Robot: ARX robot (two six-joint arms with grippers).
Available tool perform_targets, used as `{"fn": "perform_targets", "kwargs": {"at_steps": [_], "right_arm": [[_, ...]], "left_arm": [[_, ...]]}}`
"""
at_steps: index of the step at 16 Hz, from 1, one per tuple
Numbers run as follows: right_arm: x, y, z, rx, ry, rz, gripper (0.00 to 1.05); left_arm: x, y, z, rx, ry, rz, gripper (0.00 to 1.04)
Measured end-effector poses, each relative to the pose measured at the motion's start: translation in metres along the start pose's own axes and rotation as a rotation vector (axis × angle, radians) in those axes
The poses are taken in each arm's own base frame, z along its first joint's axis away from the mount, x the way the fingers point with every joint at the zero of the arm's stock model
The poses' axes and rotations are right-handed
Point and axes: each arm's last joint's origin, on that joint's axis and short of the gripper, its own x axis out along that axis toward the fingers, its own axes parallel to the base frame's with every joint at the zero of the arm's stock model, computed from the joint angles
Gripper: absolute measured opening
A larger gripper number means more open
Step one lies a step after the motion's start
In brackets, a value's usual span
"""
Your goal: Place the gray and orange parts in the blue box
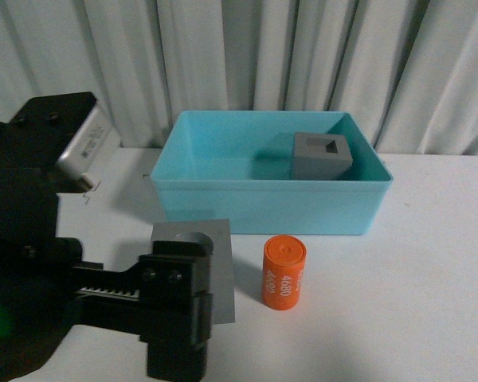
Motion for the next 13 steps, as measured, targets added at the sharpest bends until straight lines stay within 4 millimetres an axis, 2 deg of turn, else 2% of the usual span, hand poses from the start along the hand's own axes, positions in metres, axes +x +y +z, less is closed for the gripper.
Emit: {"fn": "perform_targets", "kwargs": {"at_steps": [6, 9, 11, 13], "right_arm": [[0.0, 0.0, 0.0, 0.0, 0.001, 0.0, 0.98], [0.0, 0.0, 0.0, 0.0, 0.0, 0.0, 0.98], [0.0, 0.0, 0.0, 0.0, 0.001, 0.0, 0.98], [0.0, 0.0, 0.0, 0.0, 0.0, 0.0, 0.98]], "left_arm": [[0.012, -0.004, 0.002, 0.014, 0.003, 0.014, 0.98], [0.029, -0.004, 0.002, 0.03, 0.018, 0.043, 0.98], [0.059, -0.011, 0.01, 0.08, 0.008, 0.053, 0.98], [0.084, 0.004, 0.02, 0.094, 0.011, 0.097, 0.98]]}}
